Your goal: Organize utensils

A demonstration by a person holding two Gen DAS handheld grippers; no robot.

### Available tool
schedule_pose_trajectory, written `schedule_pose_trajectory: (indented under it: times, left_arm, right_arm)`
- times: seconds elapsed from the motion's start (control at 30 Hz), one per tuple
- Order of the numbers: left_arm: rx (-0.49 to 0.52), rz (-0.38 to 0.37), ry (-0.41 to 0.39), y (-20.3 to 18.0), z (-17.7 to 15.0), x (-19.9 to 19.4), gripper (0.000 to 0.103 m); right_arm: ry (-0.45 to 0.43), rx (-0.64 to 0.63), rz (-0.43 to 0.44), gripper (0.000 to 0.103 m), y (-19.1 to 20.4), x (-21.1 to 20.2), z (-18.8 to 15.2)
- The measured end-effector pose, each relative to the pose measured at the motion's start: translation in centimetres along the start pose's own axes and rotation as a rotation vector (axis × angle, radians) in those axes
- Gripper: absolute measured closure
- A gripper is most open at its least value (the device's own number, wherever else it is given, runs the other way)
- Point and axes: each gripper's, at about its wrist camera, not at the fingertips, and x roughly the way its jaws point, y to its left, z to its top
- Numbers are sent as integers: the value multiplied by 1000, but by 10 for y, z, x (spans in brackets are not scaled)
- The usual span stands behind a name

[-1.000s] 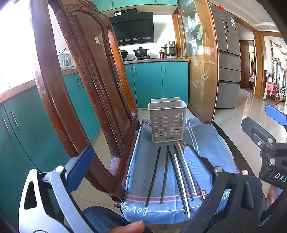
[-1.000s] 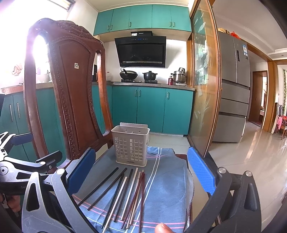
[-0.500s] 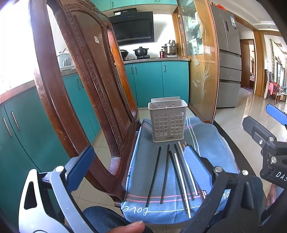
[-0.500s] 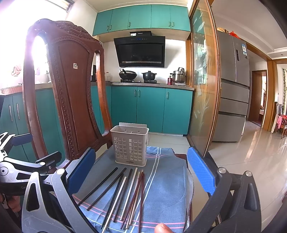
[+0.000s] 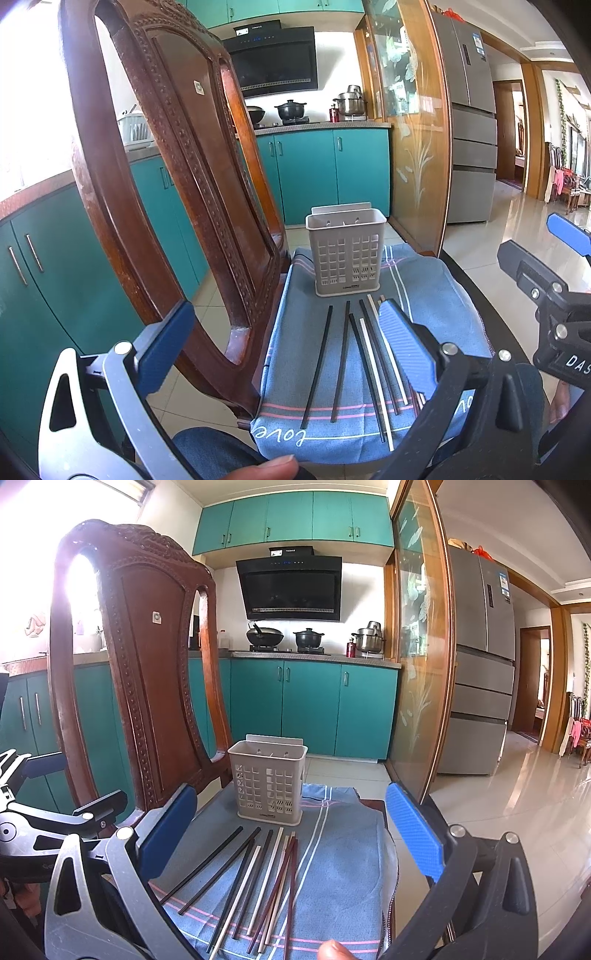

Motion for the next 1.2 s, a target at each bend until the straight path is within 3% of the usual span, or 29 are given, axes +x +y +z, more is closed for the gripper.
schedule_pose_trajectory:
  times: [1.2]
  left_arm:
    - [5, 4, 29, -2, -2, 6, 4]
  right_arm:
    - [11, 10, -5, 3, -4, 5, -3]
